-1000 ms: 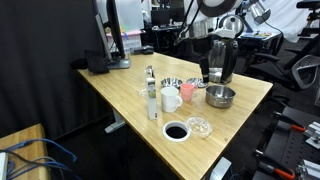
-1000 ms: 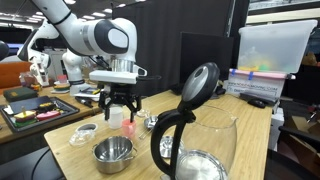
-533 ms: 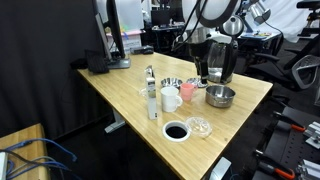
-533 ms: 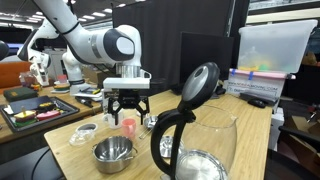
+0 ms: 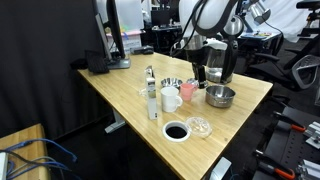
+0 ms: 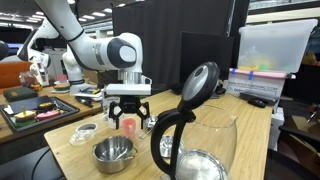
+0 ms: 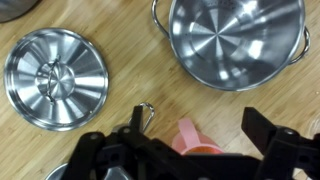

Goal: Pour the contents in the pink mug into the silver bowl

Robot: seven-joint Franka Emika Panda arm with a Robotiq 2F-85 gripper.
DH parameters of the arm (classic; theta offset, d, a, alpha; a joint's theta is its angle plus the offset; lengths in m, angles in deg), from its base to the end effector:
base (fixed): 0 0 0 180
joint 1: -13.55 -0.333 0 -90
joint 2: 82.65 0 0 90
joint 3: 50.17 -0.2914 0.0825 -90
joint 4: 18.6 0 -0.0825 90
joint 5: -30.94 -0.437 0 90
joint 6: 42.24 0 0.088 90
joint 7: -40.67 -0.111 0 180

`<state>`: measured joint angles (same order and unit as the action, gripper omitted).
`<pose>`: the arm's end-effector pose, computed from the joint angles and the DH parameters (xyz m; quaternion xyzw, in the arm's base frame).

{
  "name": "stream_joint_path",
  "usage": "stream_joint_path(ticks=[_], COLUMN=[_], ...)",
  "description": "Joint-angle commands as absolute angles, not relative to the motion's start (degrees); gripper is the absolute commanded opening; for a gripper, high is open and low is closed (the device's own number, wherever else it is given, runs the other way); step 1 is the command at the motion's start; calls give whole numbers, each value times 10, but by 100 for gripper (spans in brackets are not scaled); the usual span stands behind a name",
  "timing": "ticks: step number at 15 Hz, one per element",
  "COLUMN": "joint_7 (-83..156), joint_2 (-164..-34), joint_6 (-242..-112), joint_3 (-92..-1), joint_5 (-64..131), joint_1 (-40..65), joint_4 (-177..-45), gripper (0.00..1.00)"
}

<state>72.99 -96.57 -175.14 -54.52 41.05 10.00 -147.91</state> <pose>0.5400 0.0729 0.1709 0.9097 0.4026 -0.0973 0.0298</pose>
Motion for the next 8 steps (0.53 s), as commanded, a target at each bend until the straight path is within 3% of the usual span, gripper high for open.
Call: stream_joint_path(ticks=[1,8], joint_7=[728,751], joint_2=[-966,-965], joint_6=[-1750,-1749], joint_3=[-553,-559], joint_5=[413,400], joint_1=[107,112], joint_4=[-1478,-1480], gripper=[100,100])
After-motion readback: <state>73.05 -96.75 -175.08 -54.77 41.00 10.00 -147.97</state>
